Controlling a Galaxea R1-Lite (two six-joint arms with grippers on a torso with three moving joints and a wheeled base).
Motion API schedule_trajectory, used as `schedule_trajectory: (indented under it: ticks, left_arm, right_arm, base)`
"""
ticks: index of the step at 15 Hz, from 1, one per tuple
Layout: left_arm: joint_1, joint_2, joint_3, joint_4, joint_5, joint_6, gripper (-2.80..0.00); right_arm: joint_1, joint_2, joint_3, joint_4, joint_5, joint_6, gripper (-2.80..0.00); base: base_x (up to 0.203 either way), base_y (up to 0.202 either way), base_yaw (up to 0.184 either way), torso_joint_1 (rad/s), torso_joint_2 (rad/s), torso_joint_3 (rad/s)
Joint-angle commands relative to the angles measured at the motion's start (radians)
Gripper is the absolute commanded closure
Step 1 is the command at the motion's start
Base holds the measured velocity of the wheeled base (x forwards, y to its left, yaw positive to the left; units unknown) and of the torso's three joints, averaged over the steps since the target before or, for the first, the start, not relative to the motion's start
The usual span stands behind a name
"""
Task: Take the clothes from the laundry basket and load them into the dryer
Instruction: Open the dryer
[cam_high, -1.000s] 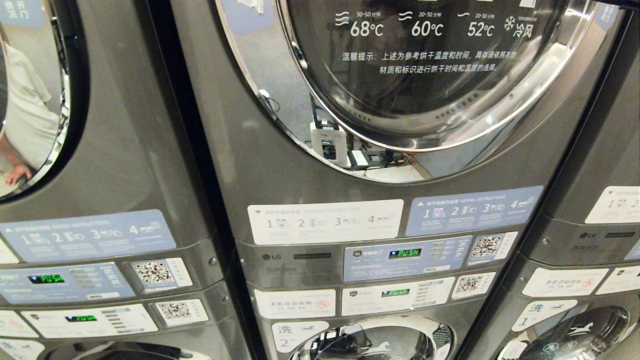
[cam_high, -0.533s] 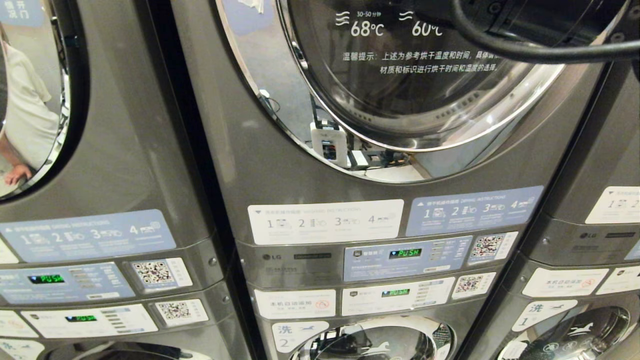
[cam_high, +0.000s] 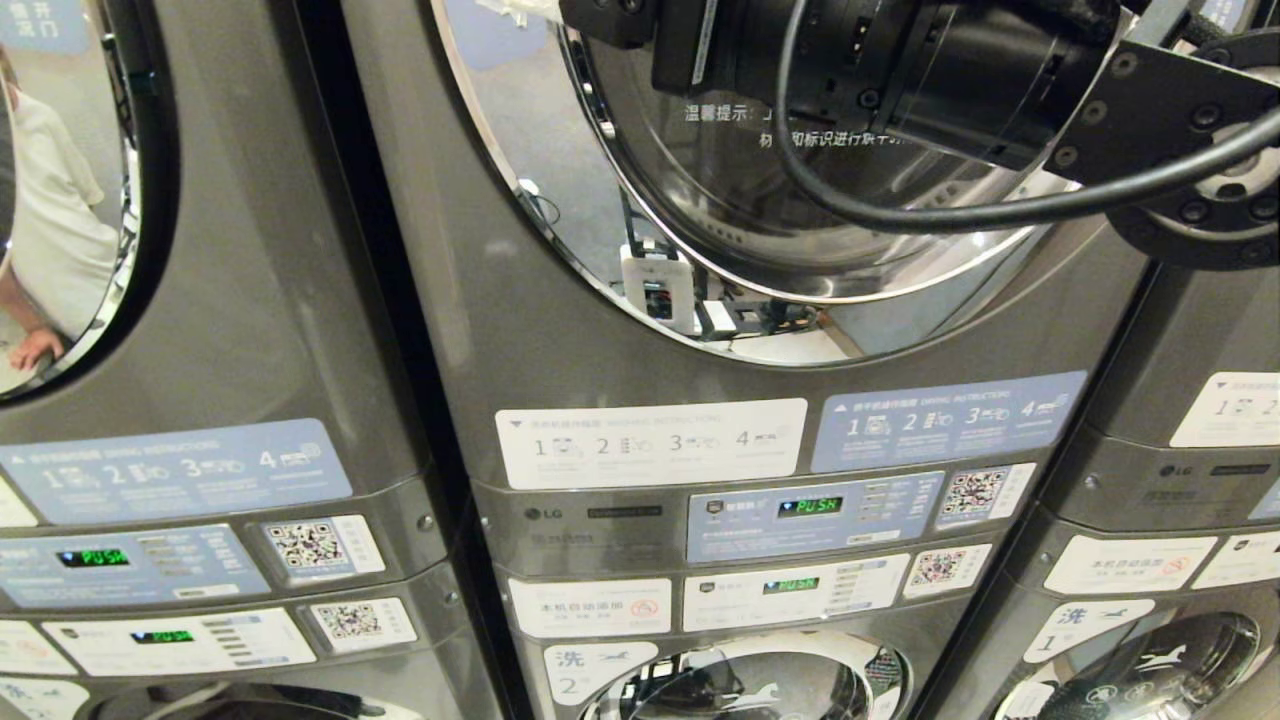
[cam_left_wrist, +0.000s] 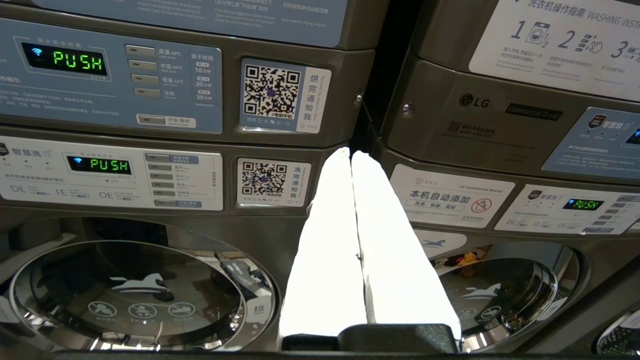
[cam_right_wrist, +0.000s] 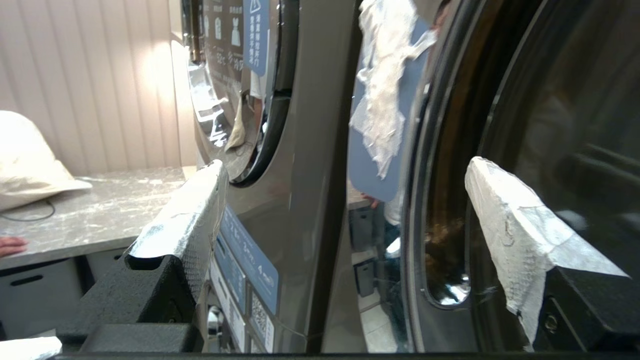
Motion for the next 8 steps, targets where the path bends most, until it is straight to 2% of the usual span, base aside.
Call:
schedule_trajectory:
  ticks: [1, 8]
  left_arm:
    - [0.0, 0.0, 0.028, -0.002, 0.001, -0.001, 0.0]
    - [0.0, 0.0, 0.028, 0.0, 0.001, -0.001, 0.0]
  right_arm:
    - [0.008, 0.004, 0.0, -0.002, 0.003, -0.001, -2.8]
    - [0.013, 0.043, -0.001, -0.002, 0.003, -0.016, -2.8]
  base:
    - [0.0, 0.0, 0.0, 0.0, 0.0, 0.0]
    - [0.0, 0.0, 0.0, 0.0, 0.0, 0.0]
